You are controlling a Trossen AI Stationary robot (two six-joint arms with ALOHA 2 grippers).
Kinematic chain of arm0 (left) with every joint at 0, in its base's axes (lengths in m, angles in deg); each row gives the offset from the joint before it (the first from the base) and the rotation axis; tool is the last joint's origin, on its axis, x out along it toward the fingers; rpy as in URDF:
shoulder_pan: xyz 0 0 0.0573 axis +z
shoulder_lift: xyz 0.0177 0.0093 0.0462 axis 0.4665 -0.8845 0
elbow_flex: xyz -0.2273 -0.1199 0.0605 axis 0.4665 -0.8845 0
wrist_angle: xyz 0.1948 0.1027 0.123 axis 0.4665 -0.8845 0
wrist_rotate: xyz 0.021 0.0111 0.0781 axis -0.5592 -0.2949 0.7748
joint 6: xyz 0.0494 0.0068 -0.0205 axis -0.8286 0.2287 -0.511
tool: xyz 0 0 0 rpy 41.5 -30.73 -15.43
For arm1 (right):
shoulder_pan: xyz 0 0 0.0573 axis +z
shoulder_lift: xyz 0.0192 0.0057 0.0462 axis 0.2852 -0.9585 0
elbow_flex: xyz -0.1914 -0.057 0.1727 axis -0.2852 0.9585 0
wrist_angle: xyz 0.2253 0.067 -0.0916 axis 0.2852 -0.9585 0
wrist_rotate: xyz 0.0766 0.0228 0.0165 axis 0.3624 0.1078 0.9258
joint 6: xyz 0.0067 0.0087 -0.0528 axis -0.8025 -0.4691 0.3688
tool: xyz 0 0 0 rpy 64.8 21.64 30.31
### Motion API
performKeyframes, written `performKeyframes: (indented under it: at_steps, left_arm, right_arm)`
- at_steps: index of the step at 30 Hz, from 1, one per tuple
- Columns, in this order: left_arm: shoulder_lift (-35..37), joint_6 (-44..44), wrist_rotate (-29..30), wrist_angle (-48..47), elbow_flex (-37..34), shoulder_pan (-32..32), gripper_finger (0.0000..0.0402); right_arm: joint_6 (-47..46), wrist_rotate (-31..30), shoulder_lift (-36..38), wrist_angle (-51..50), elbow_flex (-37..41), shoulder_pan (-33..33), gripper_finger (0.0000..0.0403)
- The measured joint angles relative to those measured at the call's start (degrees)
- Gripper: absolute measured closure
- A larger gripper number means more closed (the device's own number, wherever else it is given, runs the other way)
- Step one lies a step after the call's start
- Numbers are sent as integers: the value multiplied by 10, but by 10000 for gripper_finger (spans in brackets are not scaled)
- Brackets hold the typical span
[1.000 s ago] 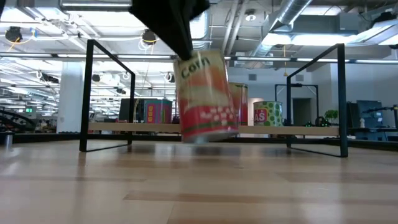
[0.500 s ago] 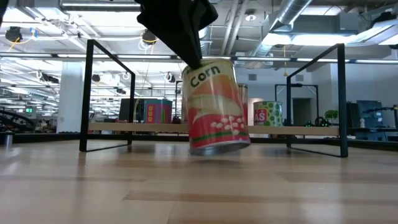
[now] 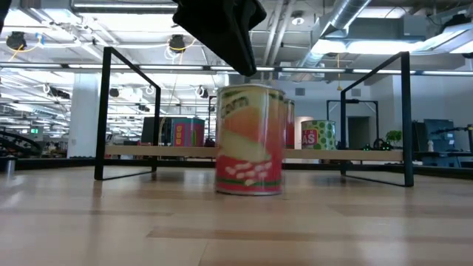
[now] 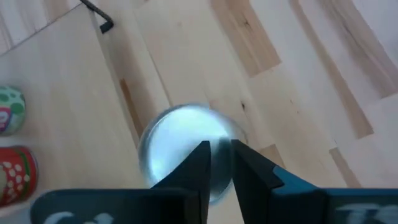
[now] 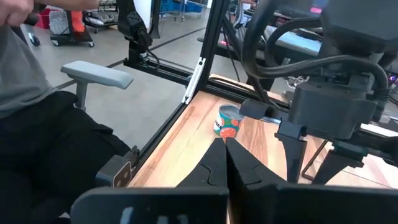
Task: Pick and place cans onto a shelf
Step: Put the canned corn on the shelf
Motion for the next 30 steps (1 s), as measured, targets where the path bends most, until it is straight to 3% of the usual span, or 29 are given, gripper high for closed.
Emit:
performKeyframes:
  at_steps: [6, 13, 25, 30]
  left_arm:
    - [27, -15, -1, 2, 12, -4, 347]
    - [131, 3, -3, 37, -48, -29, 395]
    - [458, 90, 2, 347, -412, -106, 400]
    - [585, 112, 71, 427, -543, -147, 400]
  right_arm:
    - [0, -1, 0, -2, 0, 0, 398]
    - [-15, -52, 0, -34, 0, 9, 398]
    - [-40, -73, 0, -38, 0, -7, 398]
    - [-94, -30, 0, -42, 0, -67, 398]
